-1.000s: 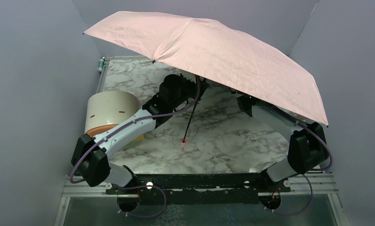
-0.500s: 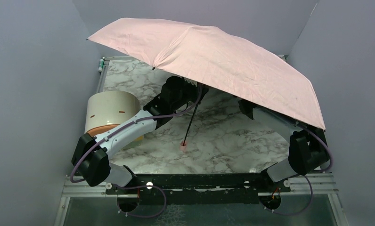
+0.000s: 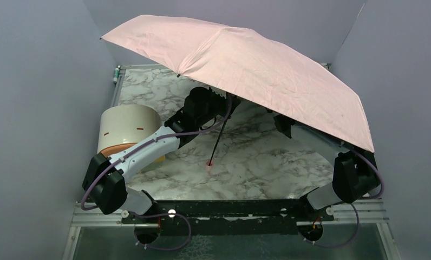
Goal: Put away the umbrella
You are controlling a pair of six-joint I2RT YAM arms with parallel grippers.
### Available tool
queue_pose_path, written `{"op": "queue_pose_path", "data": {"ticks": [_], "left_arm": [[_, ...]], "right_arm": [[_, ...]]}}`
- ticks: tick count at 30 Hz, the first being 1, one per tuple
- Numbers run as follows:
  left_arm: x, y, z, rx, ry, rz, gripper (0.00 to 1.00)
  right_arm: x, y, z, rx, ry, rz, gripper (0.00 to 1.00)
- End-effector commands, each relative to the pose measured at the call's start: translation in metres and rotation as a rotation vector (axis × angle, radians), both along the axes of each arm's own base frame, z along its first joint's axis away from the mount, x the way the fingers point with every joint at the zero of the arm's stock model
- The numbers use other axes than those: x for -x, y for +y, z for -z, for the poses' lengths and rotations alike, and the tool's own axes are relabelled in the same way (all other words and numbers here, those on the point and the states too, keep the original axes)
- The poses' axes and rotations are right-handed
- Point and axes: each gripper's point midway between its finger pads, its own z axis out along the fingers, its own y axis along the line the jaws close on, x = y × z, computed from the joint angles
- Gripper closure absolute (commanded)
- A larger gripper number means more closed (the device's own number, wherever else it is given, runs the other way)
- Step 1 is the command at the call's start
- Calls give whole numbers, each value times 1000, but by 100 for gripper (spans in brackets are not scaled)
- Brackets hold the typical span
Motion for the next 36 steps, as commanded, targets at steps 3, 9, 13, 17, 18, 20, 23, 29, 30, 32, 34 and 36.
{"op": "queue_pose_path", "data": {"ticks": [3,9,13,17,18,20,23,29,30,32,34,36], "left_arm": [[5,-8,-34,60,-114,62,100],[6,-9,-33,59,-114,73,100],[7,-9,-32,58,-112,76,100],[7,-10,-32,58,-111,79,100],[7,-10,-32,58,-111,79,100],[7,-11,-32,58,-110,82,100],[7,-11,-31,58,-110,84,100],[6,-11,-31,56,-110,80,100],[6,-10,-31,56,-109,79,100],[6,-10,-31,57,-106,75,100],[5,-10,-32,58,-104,69,100],[4,-8,-32,56,-107,56,100]], "right_arm": [[1,-11,-27,-15,-26,50,46],[-4,-14,-30,-39,-28,68,36],[-8,-12,-36,-45,-46,63,36],[-10,-14,-40,-59,-60,75,40],[-10,-15,-41,-63,-63,79,46],[-11,-15,-41,-65,-64,83,57],[-11,-15,-39,-60,-64,84,80],[-2,0,-26,25,-64,7,99],[1,5,-22,37,-61,-27,99],[11,21,-7,67,-46,-118,99],[22,31,7,80,-24,-161,99],[34,40,22,98,7,-188,99]]}}
